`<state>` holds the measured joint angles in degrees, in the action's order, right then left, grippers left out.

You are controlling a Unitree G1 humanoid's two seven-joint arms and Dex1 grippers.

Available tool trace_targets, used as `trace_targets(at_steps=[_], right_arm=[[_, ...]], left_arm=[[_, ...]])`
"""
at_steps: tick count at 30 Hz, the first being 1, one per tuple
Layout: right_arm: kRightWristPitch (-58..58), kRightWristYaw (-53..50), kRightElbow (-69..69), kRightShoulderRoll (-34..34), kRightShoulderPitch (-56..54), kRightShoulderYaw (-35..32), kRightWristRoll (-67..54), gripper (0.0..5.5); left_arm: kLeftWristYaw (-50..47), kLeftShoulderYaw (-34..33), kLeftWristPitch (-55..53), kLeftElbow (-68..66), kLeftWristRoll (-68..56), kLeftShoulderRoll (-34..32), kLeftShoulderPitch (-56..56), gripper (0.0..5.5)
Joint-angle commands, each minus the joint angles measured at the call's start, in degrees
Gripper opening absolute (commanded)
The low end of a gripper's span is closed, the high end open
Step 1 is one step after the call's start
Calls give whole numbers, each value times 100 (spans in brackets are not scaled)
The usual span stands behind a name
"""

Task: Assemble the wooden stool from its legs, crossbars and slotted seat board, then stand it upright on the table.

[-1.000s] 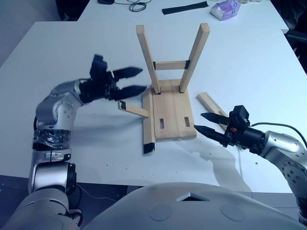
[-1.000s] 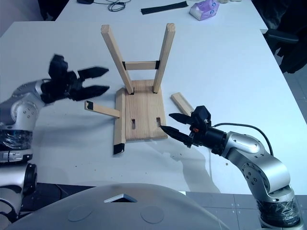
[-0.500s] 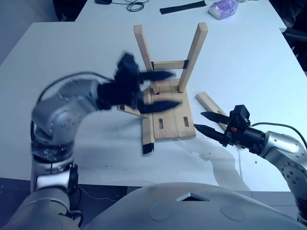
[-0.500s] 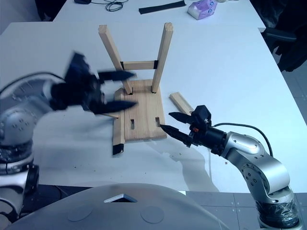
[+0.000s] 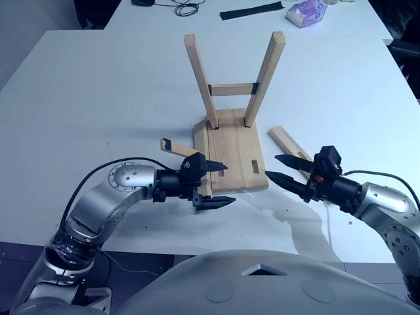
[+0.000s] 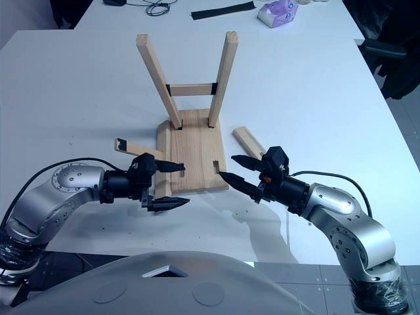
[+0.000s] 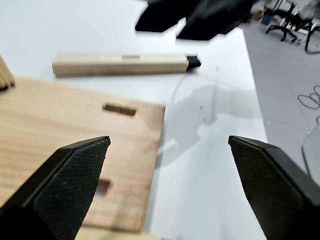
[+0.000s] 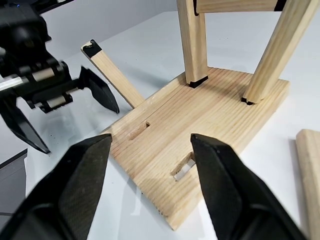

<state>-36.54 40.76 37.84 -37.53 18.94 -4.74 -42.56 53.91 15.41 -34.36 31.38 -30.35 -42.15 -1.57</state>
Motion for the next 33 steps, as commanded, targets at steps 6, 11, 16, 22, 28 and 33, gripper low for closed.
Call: trace_targets(at_steps=[6, 11, 16, 22, 28, 33], right_arm=[[-14, -68, 121, 12, 96, -27, -18, 291], [-18, -110, 144, 44, 109, -7, -19, 291], [-22, -163, 217, 72, 175, -9, -25, 291], [-22, -221, 259, 107, 217, 5, -4, 291], [18, -287, 278, 149, 276, 19, 31, 291], [54, -317, 336, 166, 375, -1, 42, 291]], left_arm=[[578, -54, 480, -374, 406, -558, -270, 440], [715, -13, 663, -686, 605, -634, -310, 440], [899, 40, 898, -1002, 883, -760, -398, 440], [1050, 18, 1080, -1288, 1022, -808, -305, 440], [1313, -65, 1281, -1565, 1141, -1002, -135, 440], [1564, -283, 1483, -1815, 1165, -1264, -50, 440]])
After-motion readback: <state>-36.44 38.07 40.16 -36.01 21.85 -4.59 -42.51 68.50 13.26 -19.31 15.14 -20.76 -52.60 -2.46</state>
